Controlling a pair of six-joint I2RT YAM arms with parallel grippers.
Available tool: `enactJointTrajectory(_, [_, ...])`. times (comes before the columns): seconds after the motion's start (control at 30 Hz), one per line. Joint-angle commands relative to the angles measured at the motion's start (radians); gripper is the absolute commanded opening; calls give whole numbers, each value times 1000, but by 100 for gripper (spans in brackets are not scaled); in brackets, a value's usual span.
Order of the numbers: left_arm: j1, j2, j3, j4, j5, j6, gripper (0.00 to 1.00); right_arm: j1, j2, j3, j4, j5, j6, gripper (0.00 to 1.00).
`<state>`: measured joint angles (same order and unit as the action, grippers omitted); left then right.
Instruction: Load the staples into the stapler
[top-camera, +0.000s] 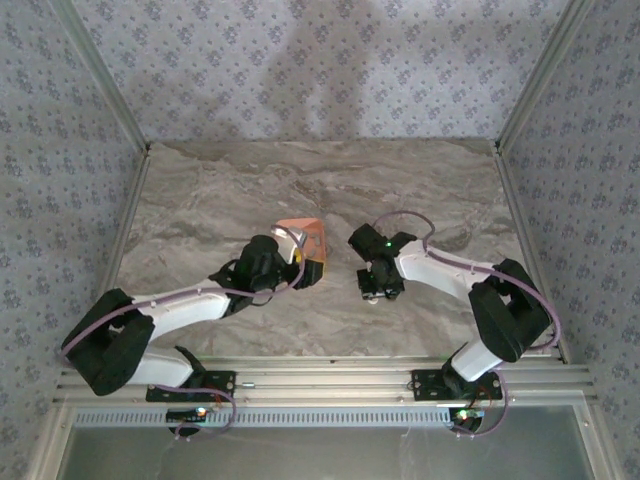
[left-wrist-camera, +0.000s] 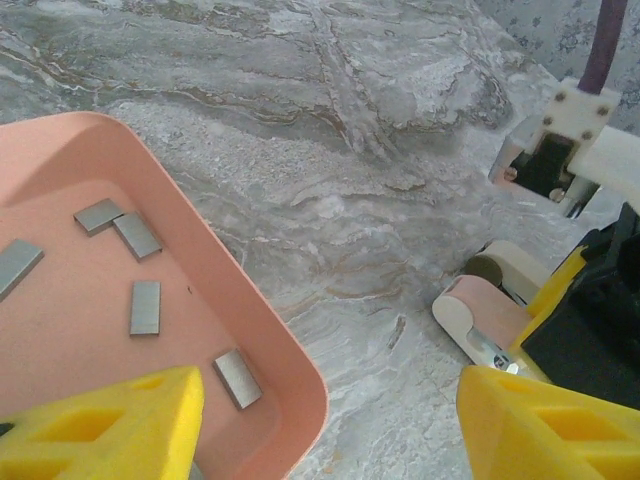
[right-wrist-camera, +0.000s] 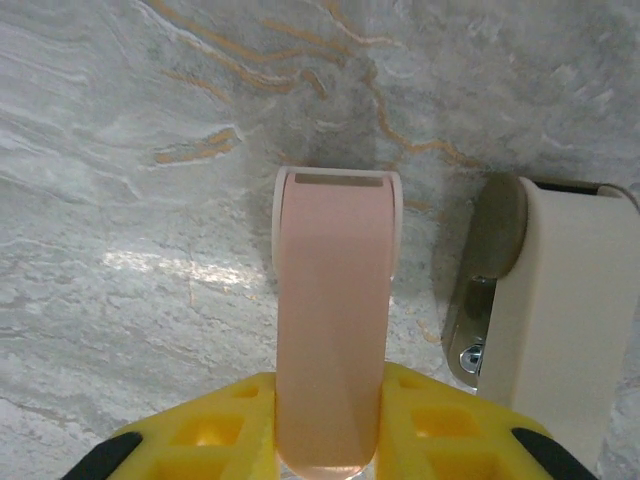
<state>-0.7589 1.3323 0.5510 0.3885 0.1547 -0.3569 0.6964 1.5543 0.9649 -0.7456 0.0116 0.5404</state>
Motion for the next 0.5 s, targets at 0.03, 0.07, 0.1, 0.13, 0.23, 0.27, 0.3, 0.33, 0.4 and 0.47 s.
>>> enactJointTrajectory(0.03, [13,-45,-28,3,-40,10,68,0,3,71,-33,33,-27,24])
enactJointTrajectory(0.07, [13,-52,-34,1,-46,9,68,-6,12,85,-31,33,-33,24])
enactJointTrajectory(0.1, [17,-62,-42,0,-53,9,68,-11,25,101,-28,31,-43,24])
enactJointTrajectory(0.13, [21,-73,-48,-5,-59,9,68,-14,42,119,-25,27,-53,23])
enactJointTrajectory(0.23, [34,-109,-65,-25,-74,12,68,-26,102,178,-23,19,-84,24])
enactJointTrajectory(0.27, [38,-120,-70,-35,-80,13,68,-28,119,196,-23,15,-93,24])
enactJointTrajectory(0.3, [43,-136,-77,-44,-86,15,68,-32,141,217,-22,13,-101,24])
enactJointTrajectory(0.33, [49,-149,-83,-52,-91,16,69,-33,161,250,-19,8,-110,23])
enactJointTrajectory(0.4, [62,-176,-94,-66,-100,16,69,-39,198,291,-17,1,-124,23])
enactJointTrajectory(0.47, [73,-198,-105,-78,-110,17,69,-42,232,327,-18,-8,-136,24])
